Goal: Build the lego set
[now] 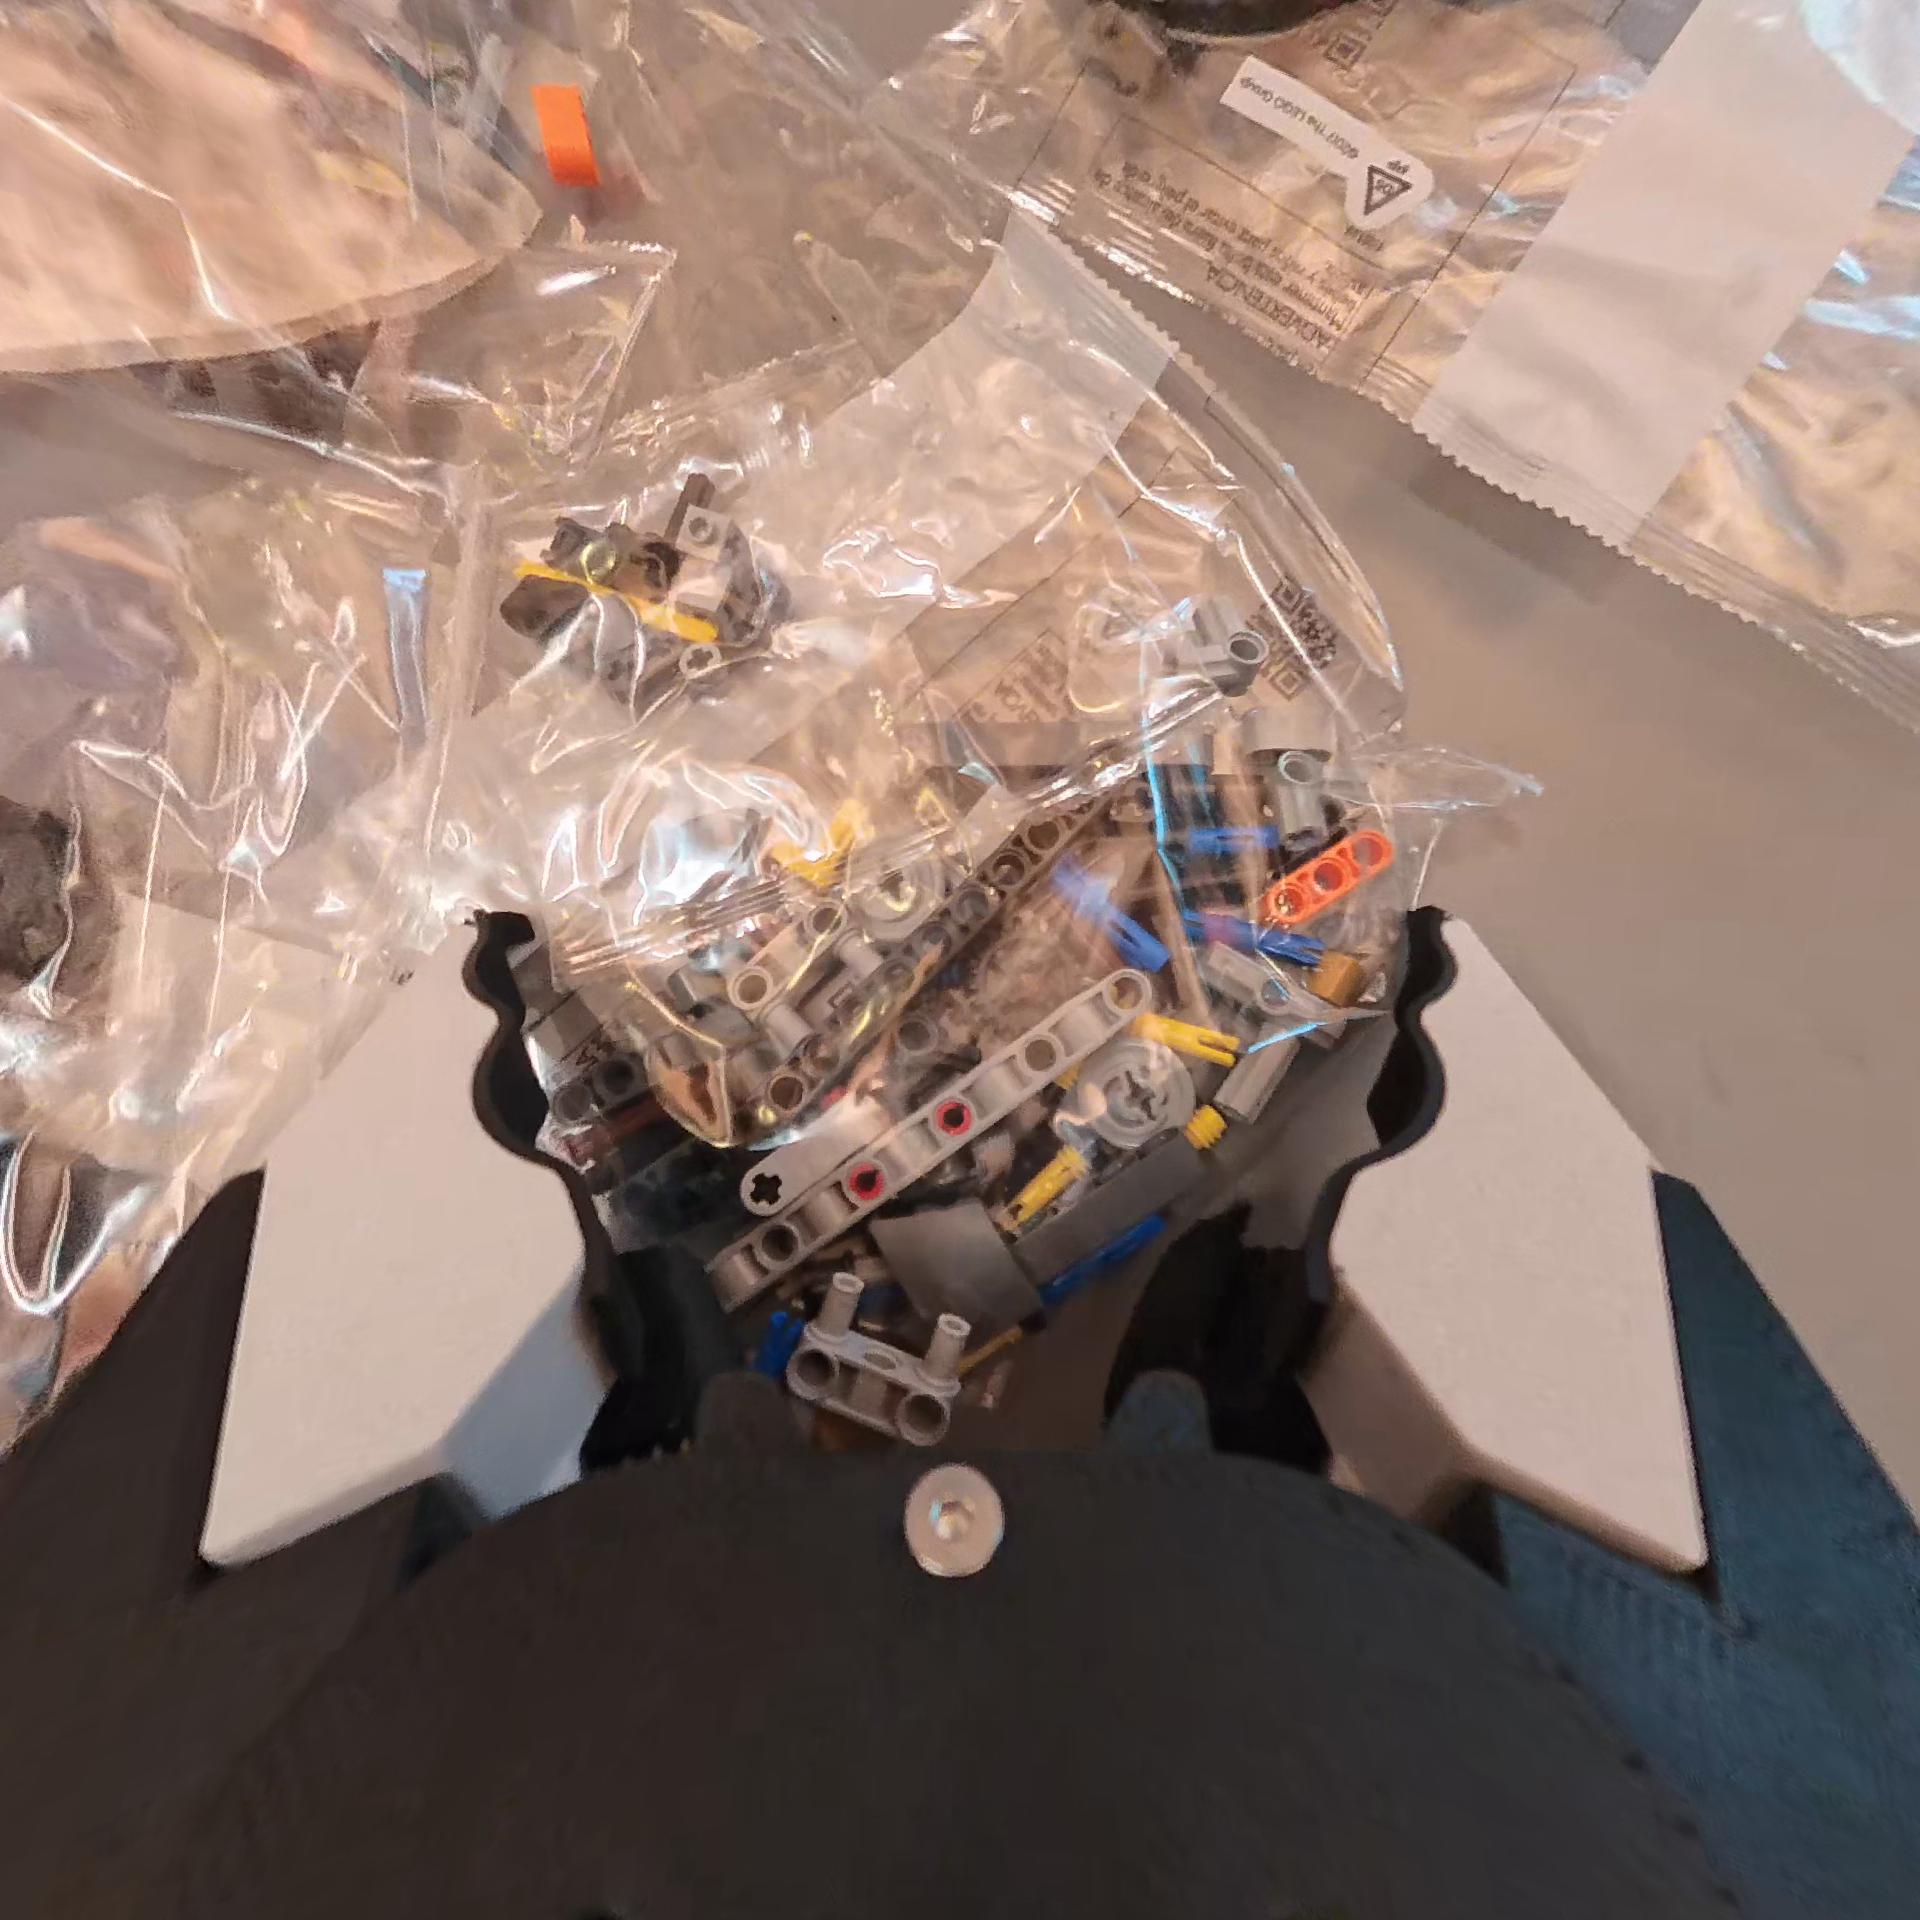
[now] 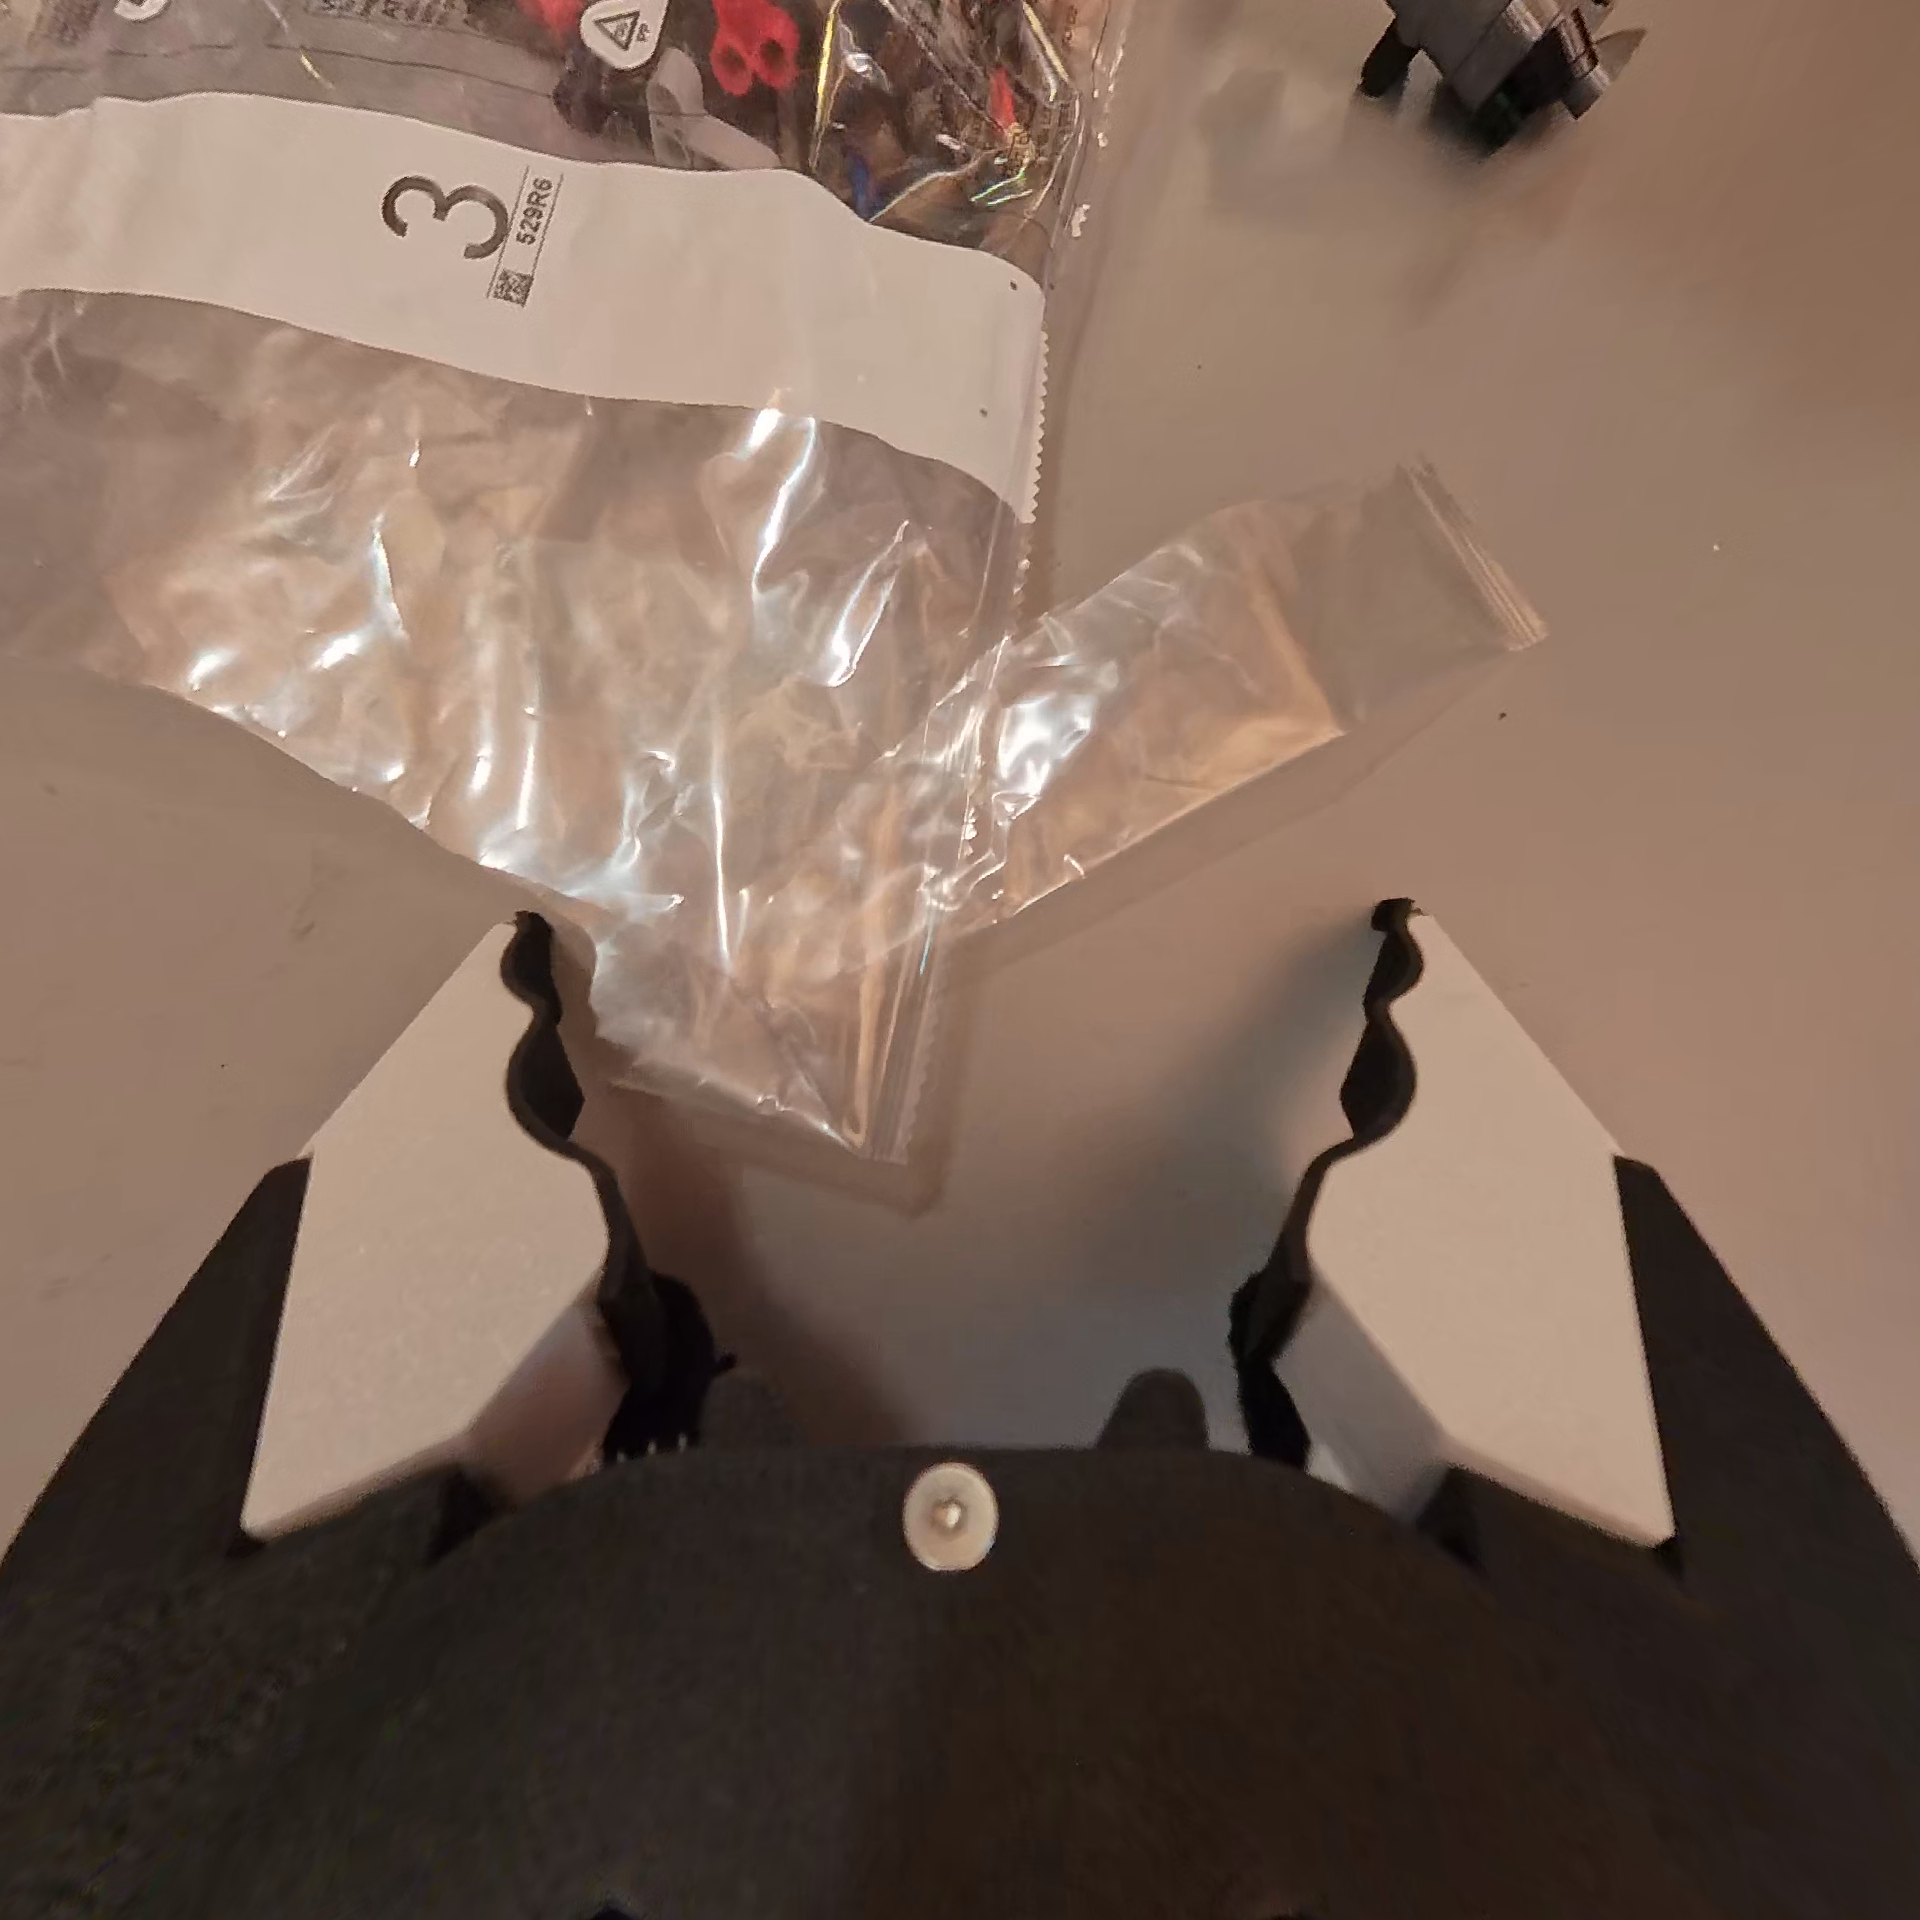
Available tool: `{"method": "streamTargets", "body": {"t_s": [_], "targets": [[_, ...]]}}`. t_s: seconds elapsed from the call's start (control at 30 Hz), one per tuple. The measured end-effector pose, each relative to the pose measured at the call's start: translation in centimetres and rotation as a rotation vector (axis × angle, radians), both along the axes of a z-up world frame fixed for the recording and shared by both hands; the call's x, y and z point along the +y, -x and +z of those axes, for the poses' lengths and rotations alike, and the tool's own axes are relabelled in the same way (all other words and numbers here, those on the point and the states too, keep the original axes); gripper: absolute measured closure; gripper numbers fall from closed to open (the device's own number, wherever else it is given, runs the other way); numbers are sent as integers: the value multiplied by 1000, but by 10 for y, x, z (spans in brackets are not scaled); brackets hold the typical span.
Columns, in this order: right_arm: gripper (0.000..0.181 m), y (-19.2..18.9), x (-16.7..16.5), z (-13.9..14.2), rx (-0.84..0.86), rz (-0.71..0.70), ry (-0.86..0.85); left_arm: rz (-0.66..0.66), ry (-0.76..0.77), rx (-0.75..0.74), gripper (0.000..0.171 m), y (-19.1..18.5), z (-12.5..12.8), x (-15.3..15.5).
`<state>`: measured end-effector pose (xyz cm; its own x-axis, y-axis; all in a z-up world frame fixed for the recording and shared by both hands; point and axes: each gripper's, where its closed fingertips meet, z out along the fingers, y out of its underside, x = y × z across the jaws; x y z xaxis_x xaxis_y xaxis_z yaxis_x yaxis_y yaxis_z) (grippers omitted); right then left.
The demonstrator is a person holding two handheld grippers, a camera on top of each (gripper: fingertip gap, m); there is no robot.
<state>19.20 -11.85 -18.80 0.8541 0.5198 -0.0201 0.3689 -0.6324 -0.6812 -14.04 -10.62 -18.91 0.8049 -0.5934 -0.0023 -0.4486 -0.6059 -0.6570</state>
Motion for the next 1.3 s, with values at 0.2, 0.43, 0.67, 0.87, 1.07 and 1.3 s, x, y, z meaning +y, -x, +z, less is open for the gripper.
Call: {"method": "streamTargets", "body": {"t_s": [0.2, 0.43, 0.67, 0.87, 1.07, 1.3], "targets": [[34, -1, 2, 0, 3, -6, -5, -4, -5, -4, 16, 2, 1, -3], [34, -1, 2, 0, 3, -6, -6, -18, -5, 11, 15, 3, 0, -3], [34, -1, 2, 0, 3, -6, -7, -4, -9, 3, 18, 5, 0, -4], [34, 0, 2, 0, 3, -6, -7, 11, -1, 8, 12, 5, -1, 0], [34, 0, 1, 0, 4, -5, -7, 41, 2, 13, 12, 7, -1, -1], [53, -4, 4, 8, 41, -32, -42, 21, 5, 9, 13, 7, 3, 2]]}}
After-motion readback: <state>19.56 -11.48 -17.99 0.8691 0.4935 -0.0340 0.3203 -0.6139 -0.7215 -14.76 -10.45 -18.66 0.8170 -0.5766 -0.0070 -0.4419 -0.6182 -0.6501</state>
